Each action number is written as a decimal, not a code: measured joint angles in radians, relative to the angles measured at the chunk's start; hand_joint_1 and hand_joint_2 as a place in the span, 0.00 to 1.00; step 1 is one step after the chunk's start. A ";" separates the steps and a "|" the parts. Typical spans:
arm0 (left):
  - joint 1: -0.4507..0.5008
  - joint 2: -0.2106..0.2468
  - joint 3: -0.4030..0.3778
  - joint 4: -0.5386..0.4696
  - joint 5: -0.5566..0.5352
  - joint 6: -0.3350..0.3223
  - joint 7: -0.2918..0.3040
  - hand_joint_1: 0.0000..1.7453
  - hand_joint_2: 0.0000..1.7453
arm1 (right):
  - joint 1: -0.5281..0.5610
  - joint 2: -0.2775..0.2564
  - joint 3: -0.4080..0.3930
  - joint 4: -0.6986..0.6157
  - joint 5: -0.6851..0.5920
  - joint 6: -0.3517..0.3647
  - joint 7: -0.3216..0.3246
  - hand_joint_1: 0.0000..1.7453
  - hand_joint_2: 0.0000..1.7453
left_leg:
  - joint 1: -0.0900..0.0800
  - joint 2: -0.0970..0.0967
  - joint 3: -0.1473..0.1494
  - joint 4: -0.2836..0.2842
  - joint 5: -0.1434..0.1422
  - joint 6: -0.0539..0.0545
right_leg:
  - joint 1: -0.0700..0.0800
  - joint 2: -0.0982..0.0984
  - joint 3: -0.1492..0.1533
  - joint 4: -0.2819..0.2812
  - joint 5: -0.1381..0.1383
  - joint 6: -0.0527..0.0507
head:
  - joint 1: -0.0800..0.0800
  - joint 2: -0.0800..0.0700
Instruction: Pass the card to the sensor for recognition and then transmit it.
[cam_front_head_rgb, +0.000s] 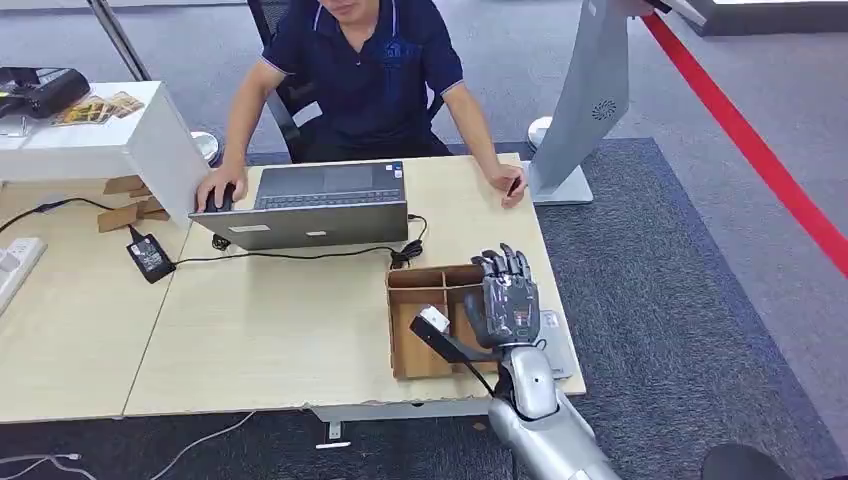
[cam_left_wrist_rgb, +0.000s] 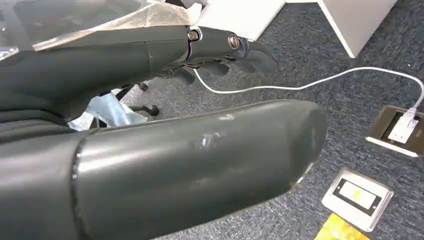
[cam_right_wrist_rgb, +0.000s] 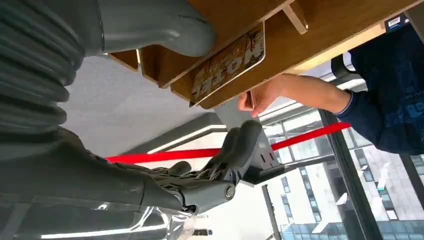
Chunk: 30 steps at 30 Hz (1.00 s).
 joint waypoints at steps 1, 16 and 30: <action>0.000 0.000 0.000 0.000 0.000 0.000 0.000 0.00 0.00 | 0.000 0.000 0.000 0.000 0.000 0.000 0.000 0.37 1.00 | 0.000 0.000 0.000 0.000 0.000 0.000 | 0.000 0.000 0.000 0.000 0.000 0.000 | 0.000 0.000; 0.000 0.000 0.000 0.000 0.000 0.000 0.000 0.00 0.00 | 0.000 0.000 0.000 0.000 -0.005 0.000 0.000 0.37 1.00 | 0.000 0.000 0.000 0.000 0.000 0.000 | 0.000 0.000 0.000 0.000 0.000 0.000 | 0.000 0.000; 0.000 0.000 0.000 0.000 0.002 0.000 -0.001 0.00 0.00 | 0.000 0.000 0.001 0.002 -0.017 0.000 0.000 1.00 1.00 | 0.000 0.000 0.000 0.000 0.000 0.000 | 0.000 0.000 0.000 0.000 0.000 0.000 | 0.000 0.000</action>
